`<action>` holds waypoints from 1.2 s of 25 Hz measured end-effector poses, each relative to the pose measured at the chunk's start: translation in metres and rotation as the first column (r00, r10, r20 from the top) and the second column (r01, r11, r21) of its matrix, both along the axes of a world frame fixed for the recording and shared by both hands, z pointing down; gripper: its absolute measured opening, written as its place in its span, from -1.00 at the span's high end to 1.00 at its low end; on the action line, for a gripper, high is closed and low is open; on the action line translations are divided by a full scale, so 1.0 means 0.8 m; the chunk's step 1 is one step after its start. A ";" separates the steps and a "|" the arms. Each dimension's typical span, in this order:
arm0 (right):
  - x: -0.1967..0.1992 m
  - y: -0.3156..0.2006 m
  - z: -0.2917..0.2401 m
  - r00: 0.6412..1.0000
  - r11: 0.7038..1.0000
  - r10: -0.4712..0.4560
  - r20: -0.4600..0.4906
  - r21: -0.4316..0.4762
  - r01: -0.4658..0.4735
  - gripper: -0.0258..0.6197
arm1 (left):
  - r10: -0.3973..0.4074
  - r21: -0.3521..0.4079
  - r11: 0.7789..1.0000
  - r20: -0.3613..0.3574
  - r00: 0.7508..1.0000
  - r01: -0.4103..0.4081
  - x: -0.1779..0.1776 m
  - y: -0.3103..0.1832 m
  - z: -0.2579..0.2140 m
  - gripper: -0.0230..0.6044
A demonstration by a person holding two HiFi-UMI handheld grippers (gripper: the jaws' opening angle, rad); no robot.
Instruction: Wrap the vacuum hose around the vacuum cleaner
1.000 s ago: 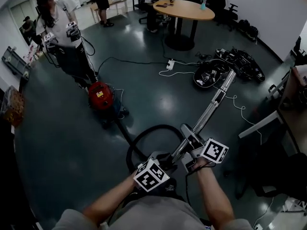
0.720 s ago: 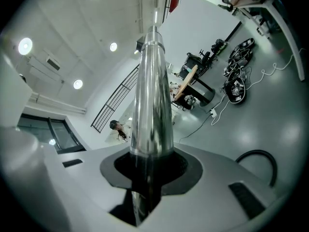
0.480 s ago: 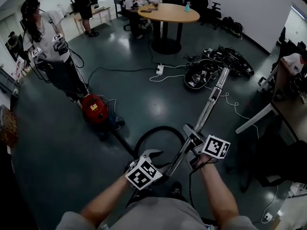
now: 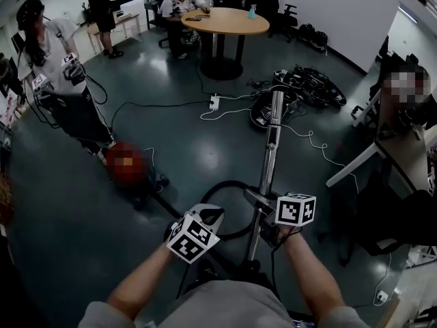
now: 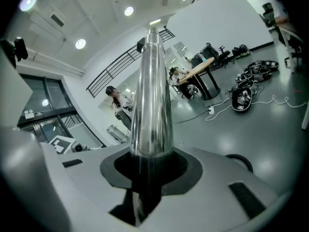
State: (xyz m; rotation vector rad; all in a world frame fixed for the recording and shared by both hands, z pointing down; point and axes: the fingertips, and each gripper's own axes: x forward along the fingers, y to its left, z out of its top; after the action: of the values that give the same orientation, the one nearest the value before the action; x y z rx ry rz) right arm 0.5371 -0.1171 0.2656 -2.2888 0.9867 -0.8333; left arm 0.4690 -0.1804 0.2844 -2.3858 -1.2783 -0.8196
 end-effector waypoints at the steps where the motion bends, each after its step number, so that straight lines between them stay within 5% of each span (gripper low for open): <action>1: -0.001 -0.006 0.000 1.000 1.000 -0.013 -0.004 -0.026 0.012 0.61 | 0.006 0.000 1.000 -0.012 1.000 -0.006 0.007 -0.004 -0.002 0.90; 10: -0.015 -0.059 0.025 0.987 0.963 -0.163 -0.013 -0.218 0.156 0.61 | 0.016 0.008 1.000 -0.182 0.983 -0.015 0.045 -0.014 -0.038 0.90; 16: -0.016 -0.081 0.055 0.949 0.900 -0.314 -0.008 -0.320 0.296 0.61 | 0.007 0.130 0.991 -0.332 0.943 0.038 0.069 -0.027 -0.074 0.90; 23: -0.017 -0.080 0.081 0.848 0.766 -0.529 -0.010 -0.437 0.472 0.61 | 0.031 0.287 0.955 -0.350 0.936 0.076 0.070 -0.002 -0.083 0.90; 28: -0.018 -0.084 0.095 0.748 0.640 -0.664 0.001 -0.516 0.569 0.61 | -0.005 0.335 0.933 -0.364 0.931 0.136 0.068 0.006 -0.104 0.87; 30: -0.019 -0.088 0.099 0.700 0.585 -0.714 -0.002 -0.551 0.595 0.61 | 0.010 0.398 0.904 -0.381 0.924 0.155 0.070 0.004 -0.108 0.73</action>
State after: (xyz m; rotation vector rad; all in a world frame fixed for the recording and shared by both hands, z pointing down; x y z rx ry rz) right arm 0.5218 -0.1872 0.3445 -2.4813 2.0259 -1.2789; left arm 0.5251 -0.1771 0.1977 -2.1099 -0.7683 -0.5485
